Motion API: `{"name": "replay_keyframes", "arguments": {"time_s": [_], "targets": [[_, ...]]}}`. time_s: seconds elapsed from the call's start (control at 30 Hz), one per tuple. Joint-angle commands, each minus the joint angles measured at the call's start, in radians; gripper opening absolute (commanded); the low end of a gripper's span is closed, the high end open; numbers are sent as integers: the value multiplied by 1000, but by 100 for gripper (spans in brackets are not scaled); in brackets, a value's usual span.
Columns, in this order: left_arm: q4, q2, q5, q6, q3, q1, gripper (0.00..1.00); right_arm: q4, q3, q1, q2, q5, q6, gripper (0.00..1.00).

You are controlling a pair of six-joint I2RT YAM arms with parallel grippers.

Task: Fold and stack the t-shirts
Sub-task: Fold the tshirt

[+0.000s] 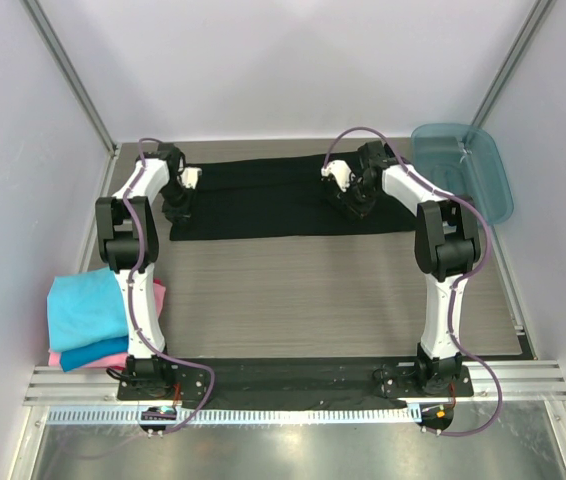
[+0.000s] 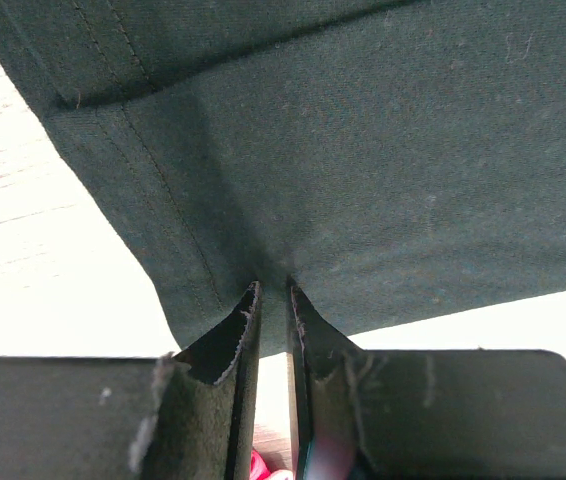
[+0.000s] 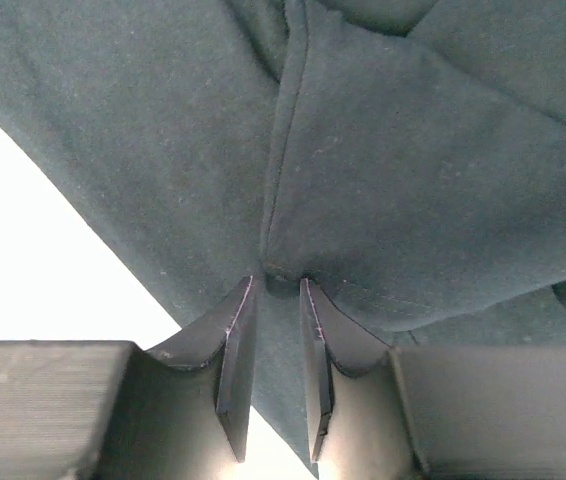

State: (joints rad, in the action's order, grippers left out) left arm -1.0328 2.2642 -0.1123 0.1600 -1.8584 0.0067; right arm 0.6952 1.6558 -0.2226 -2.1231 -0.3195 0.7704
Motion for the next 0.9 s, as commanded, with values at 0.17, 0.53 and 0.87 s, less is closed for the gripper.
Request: {"name": "replay_keyframes", "arguments": {"time_s": [0.17,0.53,0.87], "targets": [[-6,-23,34,4,7,-27,17,-28,1,-14,20,-3,3,28],[-4,-22,45,6,5,-30,17,-46,6,-18,29,14,4,1],[-3,-14,37,4,-1,-31,17,-48,-10,-21,60,25,-20,27]]}}
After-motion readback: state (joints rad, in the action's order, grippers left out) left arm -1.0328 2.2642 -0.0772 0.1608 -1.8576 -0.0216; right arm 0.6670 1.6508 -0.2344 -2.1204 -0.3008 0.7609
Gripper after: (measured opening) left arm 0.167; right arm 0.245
